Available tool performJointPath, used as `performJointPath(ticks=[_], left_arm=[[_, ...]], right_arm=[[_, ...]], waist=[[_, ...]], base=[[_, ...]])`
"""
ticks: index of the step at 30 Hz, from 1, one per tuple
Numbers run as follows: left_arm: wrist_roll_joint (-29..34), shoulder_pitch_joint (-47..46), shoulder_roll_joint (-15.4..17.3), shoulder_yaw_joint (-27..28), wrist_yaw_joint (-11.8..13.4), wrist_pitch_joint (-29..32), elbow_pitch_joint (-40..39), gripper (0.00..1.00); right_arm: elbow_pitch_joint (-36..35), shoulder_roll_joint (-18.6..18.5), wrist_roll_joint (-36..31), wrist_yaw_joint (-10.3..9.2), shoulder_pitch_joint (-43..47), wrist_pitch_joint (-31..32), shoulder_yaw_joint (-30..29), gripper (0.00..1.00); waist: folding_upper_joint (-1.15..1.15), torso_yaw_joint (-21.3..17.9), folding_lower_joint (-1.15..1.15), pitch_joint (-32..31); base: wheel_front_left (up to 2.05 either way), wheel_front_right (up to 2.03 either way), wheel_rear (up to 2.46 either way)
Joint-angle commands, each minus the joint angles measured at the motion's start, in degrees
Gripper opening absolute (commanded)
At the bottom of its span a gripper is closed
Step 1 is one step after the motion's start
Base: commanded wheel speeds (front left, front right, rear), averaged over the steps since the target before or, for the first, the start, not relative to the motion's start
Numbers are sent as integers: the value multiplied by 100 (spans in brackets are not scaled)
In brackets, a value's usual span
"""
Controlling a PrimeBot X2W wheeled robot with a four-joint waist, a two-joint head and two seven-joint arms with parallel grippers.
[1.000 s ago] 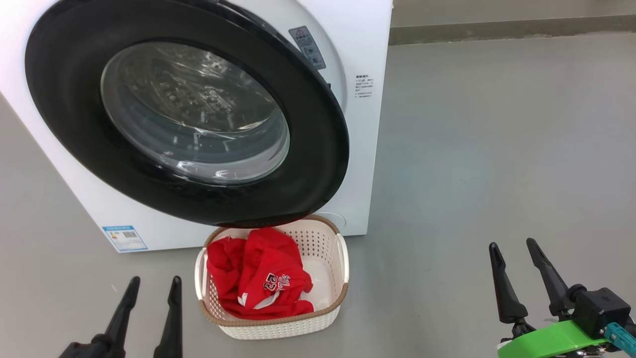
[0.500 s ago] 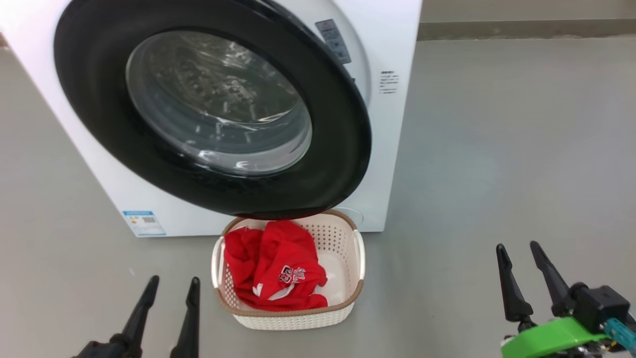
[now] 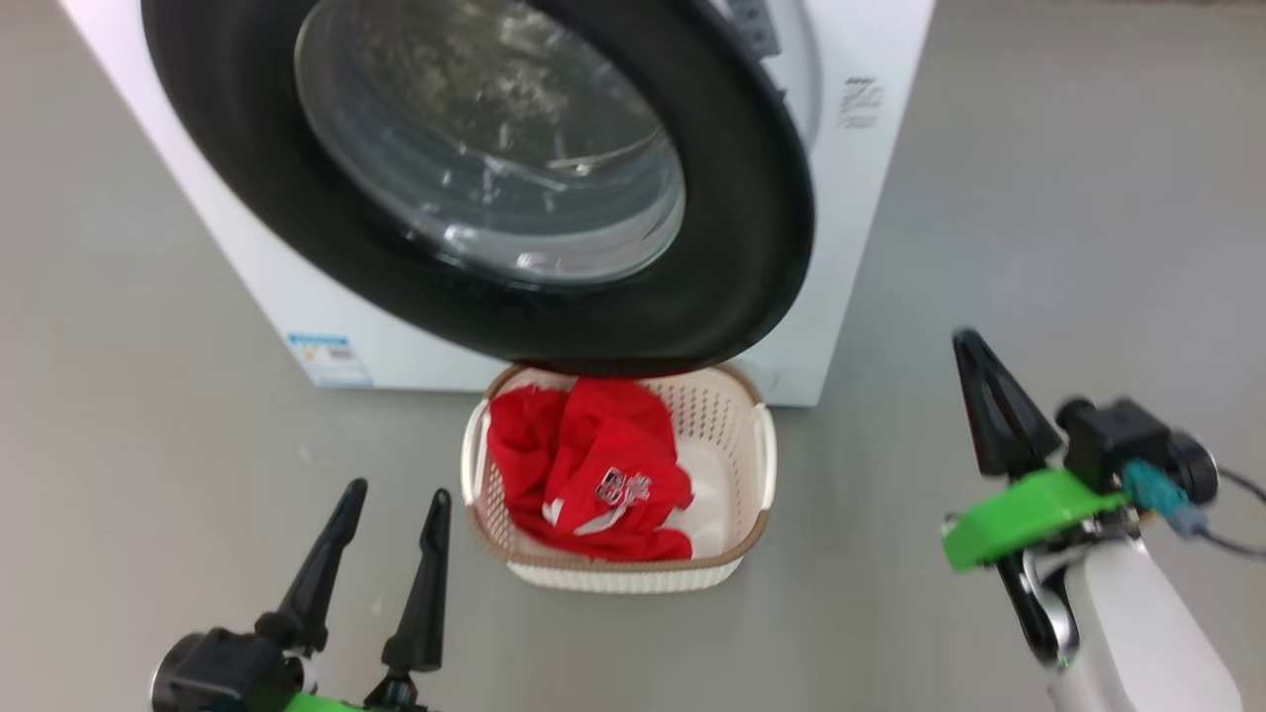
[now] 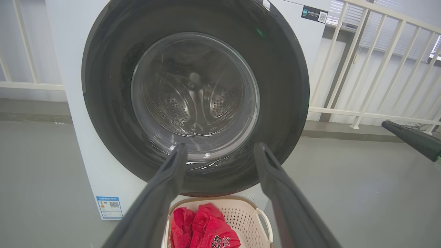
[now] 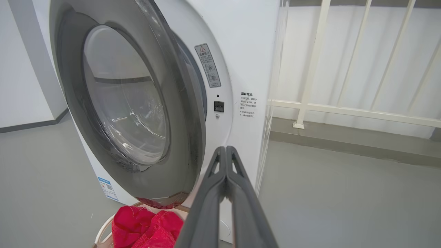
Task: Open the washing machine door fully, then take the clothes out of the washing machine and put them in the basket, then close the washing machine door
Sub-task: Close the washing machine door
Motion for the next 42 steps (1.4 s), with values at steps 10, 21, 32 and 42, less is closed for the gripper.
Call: performJointPath(ticks=[10,21,32,42], left_arm=[[22,-566,-58,-27,-77,-38,-160,100],[-28,-843,-95,-100,-153,-74,-96,100],[-122,-974,-140,-96,-185,-84,-125,100],[-80,-1176,-197,-90,-191,-86,-255,100]], right_arm=[[366,-32,-348,26,-1399,71,729,0],[971,-234,-381,26,-2365,30,1034,0],[1319,-353,-435,26,-3207,-33,918,0],[1738,-542,-531,26,-4125,-43,708,0]], waist=[[0,713,0,970],[0,974,0,1407],[0,955,0,1795],[0,1010,0,2164]], base=[[0,0,0],[0,0,0],[0,0,0],[0,0,0]])
